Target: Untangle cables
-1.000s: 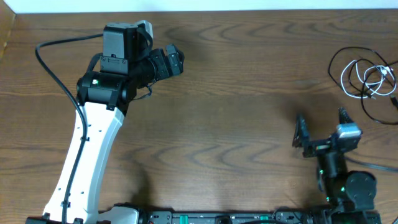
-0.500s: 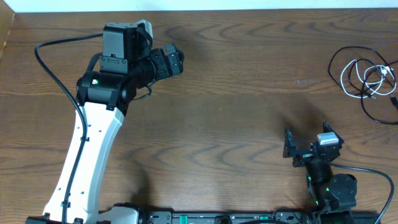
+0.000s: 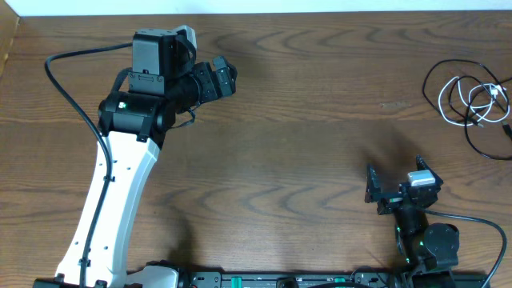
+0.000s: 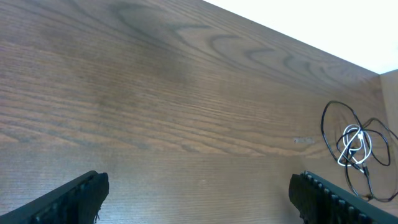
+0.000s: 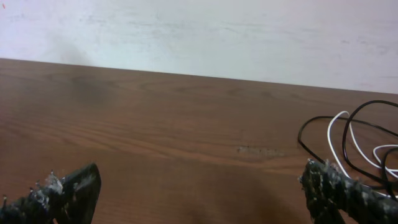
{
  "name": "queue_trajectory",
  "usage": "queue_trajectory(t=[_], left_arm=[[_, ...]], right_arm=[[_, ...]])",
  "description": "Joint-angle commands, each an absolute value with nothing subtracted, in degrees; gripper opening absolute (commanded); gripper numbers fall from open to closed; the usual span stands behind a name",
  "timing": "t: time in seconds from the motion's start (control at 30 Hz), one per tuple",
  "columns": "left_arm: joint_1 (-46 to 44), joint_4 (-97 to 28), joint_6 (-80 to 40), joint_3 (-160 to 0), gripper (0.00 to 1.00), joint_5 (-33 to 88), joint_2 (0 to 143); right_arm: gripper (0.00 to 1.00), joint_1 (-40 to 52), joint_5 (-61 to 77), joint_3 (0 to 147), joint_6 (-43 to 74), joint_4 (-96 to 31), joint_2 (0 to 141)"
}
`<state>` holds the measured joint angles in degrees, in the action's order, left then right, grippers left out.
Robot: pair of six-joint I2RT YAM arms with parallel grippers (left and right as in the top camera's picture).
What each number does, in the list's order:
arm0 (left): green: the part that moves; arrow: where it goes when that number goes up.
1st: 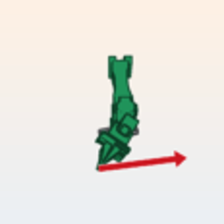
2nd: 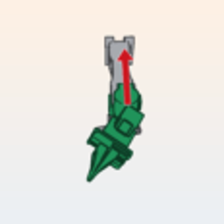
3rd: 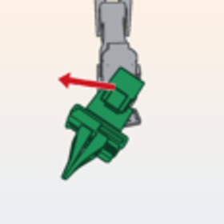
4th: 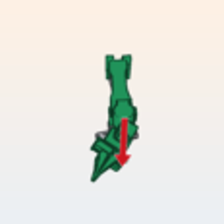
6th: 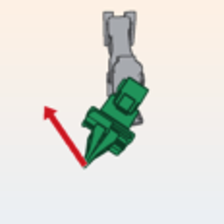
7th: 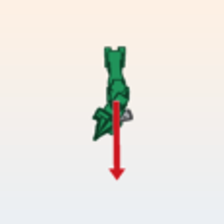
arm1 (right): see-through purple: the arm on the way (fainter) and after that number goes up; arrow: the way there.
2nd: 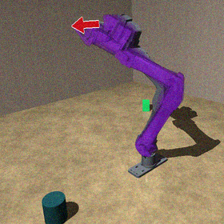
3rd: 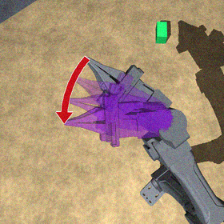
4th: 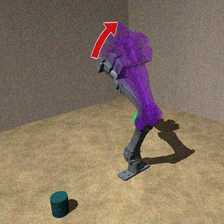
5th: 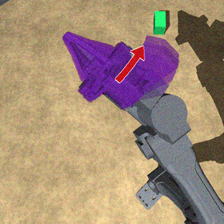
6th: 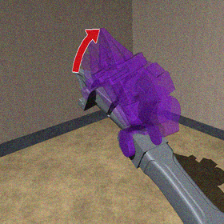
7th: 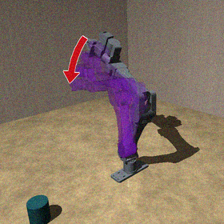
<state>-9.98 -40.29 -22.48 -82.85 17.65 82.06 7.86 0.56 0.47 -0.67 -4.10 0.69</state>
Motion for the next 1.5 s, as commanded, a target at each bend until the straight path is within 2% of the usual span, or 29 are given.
queue_trajectory(t=[0.0, 0.2, 0.37, 0.43, 0.53, 0.8, 0.9, 1.23, 1.47], left_arm=[[-10.04, -40.32, -21.82, -82.94, 0.98, 16.71, 81.65], [-10.04, -47.18, -17.15, -82.94, 0.98, 6.13, 81.65], [-9.76, -60.77, -15.35, -82.94, 0.98, -2.48, 80.75], [-9.69, -64.77, -15.0, -82.35, 0.98, -5.52, 78.41], [-8.78, -64.34, -14.79, -77.93, 0.98, -8.47, 71.66], [-2.13, -47.2, -9.98, -56.55, 0.98, -8.43, 46.46], [-2.15, -36.51, -8.58, -45.6, 0.98, -8.4, 34.0], [-1.87, -5.48, -8.62, -19.73, 0.98, -7.97, 16.05], [-1.65, 7.88, -8.62, -6.39, 0.98, -7.94, 9.3]], right_arm=[[0.99, 8.19, -0.01, 0.34, -1.39, -4.34, 0.38], [0.99, 8.19, -0.03, 0.34, -1.37, -4.32, 0.38], [0.99, 8.19, -0.03, 0.34, -1.37, -4.34, 0.38], [0.99, 8.19, -0.03, 0.34, -1.39, -4.34, 0.38], [0.99, 8.19, -0.03, 0.34, -1.37, -4.32, 0.38], [0.99, 8.19, -0.03, 0.34, -1.37, -4.32, 0.38], [0.99, 8.19, -0.03, 0.34, -1.37, -4.32, 0.38], [0.99, 8.19, -0.03, 0.34, -1.37, -4.32, 0.38], [0.99, 8.19, -0.03, 0.34, -1.37, -4.32, 0.38]])
